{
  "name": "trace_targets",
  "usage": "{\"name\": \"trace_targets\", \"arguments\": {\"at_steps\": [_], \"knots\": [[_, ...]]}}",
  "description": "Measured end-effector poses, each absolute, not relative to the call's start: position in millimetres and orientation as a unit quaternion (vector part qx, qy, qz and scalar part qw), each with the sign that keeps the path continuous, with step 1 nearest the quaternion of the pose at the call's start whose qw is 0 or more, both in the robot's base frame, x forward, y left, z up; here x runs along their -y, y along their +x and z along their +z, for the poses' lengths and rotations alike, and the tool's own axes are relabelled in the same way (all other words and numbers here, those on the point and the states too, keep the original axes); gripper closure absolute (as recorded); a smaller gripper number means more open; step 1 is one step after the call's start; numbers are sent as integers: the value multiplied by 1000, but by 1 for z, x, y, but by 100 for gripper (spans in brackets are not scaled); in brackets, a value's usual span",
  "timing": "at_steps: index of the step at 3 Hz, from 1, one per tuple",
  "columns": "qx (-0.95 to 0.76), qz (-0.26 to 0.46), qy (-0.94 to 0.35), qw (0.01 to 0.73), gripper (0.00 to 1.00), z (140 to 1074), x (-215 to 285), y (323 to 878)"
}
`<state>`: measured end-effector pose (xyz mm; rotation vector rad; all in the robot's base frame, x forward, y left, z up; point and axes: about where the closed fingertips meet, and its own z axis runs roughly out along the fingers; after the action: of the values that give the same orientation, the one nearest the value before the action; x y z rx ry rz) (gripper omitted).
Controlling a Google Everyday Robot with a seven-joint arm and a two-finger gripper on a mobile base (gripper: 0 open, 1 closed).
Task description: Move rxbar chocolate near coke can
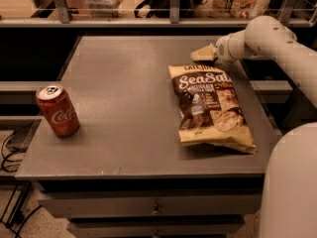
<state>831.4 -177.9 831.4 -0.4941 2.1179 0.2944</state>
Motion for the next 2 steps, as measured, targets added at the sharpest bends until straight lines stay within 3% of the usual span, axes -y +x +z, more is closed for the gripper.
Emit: {"name": "trace_targets", "arguments": {"at_steps": [2], "knots": [[-856, 123, -206, 458, 85, 842, 168, 829]]}}
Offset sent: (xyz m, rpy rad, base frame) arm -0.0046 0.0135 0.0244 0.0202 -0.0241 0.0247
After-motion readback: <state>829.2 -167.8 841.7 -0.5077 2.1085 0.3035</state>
